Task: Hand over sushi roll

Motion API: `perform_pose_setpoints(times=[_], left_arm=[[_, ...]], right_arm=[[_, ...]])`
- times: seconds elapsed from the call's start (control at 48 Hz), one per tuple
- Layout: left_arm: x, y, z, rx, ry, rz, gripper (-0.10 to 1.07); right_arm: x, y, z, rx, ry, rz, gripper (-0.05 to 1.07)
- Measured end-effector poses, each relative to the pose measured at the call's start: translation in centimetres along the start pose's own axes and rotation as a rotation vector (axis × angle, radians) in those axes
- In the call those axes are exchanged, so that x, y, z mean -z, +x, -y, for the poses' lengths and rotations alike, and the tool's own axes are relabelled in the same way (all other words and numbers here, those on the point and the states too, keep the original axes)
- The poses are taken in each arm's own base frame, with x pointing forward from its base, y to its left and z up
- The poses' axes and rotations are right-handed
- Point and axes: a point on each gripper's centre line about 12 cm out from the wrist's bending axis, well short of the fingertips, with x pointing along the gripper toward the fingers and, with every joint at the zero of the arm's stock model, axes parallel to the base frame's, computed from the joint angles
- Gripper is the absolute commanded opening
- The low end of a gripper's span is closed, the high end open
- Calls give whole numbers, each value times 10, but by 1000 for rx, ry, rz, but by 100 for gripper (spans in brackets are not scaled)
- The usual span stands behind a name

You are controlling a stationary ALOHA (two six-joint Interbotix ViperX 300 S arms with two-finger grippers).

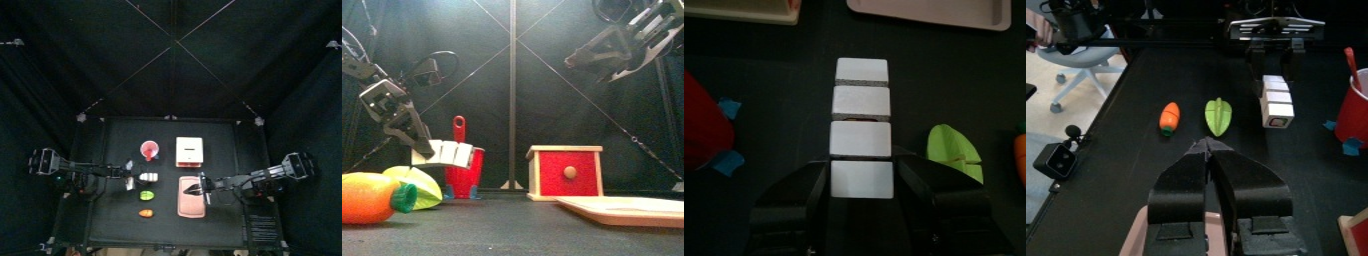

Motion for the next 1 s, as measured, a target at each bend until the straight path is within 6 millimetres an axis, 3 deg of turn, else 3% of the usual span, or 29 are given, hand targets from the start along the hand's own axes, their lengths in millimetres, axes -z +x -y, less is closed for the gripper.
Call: perform_pose_setpoints(times=[0.562,0.688,1.0], left_arm=[[-54,13,29,76,60,113,47],[-62,25,35,88,69,119,47],[-83,58,44,98,77,119,47]], right_arm=[[5,14,16,53,13,61,6],[3,15,19,64,26,84,21],[10,20,23,94,72,65,72]])
